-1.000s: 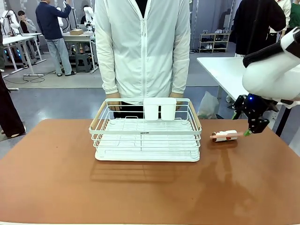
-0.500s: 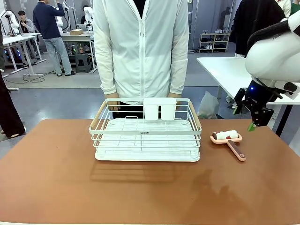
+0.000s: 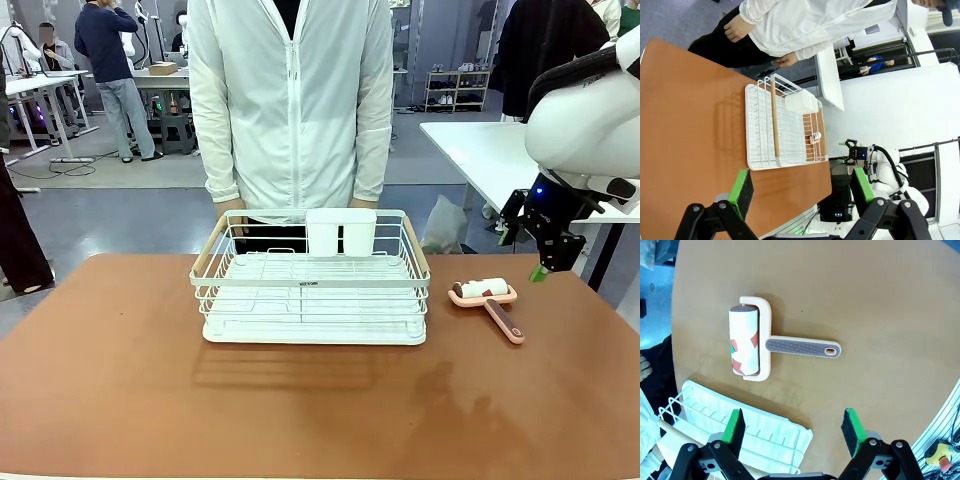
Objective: Clean the table.
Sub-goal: Place the Lint Roller down when the Dish drying rack is positioned in the middle of the table.
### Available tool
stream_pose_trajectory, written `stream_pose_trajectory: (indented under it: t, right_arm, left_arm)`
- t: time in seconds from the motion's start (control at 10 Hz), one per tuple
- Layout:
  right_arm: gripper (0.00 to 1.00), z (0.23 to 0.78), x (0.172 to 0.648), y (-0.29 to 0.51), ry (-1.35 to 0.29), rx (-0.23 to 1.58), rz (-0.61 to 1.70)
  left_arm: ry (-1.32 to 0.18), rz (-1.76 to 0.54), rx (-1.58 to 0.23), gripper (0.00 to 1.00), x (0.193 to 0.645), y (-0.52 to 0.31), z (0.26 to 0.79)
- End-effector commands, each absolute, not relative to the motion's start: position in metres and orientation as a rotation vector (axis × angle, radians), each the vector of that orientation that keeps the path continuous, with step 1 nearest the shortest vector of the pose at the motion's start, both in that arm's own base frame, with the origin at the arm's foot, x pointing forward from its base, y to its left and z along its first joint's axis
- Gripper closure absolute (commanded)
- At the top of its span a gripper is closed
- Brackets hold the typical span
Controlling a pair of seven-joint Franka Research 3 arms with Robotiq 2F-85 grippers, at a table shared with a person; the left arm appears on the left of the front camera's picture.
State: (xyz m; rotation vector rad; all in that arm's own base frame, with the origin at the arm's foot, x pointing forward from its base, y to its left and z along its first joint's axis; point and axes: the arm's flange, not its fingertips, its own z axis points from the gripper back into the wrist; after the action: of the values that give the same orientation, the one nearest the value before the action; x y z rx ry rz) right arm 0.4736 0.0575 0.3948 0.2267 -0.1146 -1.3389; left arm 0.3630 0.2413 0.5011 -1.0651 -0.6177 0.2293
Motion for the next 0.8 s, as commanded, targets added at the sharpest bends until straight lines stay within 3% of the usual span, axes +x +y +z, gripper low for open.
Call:
stream_pose_trajectory:
  t: [0.0,0.7]
  right_arm:
    - [0.00,0.3933,0.4710,0.0578,-0.130,0.237,-1.338]
    - [0.00,0.3933,0.4710,0.0578,-0.130,0.237,-1.338]
  left_arm:
    - [-0.630,0.221,-1.086,0.00,0.3615,0.2432,0.5024]
    - [-0.630,0.221,-1.086,0.00,0.3615,0.2432,0.5024]
